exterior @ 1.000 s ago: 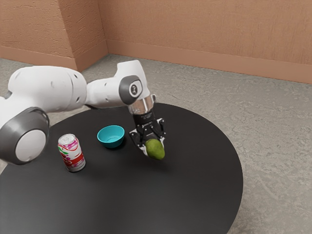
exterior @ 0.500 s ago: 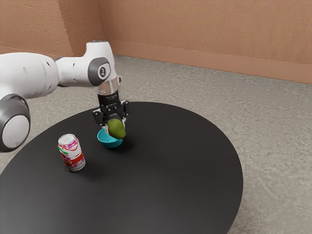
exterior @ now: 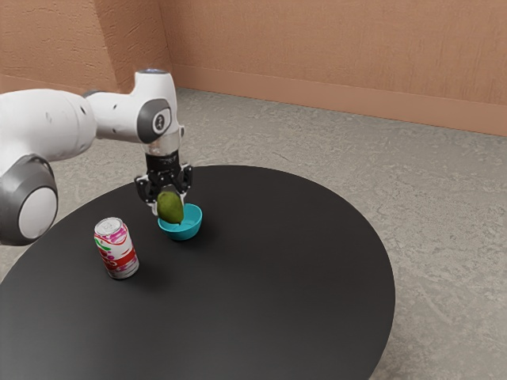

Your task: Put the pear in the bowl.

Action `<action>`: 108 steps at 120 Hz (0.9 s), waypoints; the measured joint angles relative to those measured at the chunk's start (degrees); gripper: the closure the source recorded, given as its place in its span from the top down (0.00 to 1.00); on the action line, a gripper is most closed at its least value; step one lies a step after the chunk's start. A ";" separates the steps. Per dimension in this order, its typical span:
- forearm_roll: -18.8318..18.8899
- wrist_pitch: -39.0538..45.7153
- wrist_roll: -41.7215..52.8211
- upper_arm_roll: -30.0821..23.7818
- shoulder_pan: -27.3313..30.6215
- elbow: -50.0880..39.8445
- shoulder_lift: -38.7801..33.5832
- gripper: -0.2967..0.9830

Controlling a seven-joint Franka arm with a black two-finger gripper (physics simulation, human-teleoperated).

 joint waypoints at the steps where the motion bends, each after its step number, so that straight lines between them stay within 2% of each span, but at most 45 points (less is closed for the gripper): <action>1: 0.01 0.05 0.00 0.00 0.00 0.07 0.05 0.55; 32: 0.08 1.47 0.05 -0.16 0.35 1.72 1.48 0.55; 52: 0.00 2.30 0.32 -0.16 0.36 1.79 1.74 0.66; 72: -0.01 2.50 0.63 -0.20 0.09 1.84 0.97 0.72; 84: 0.23 0.27 1.02 -1.12 -0.66 1.01 -5.64 0.74; 99: 5.78 -3.63 4.11 -6.80 -1.00 -7.06 -21.70 0.75; 108: 7.45 -5.50 7.90 -8.78 -0.52 -9.94 -27.19 0.76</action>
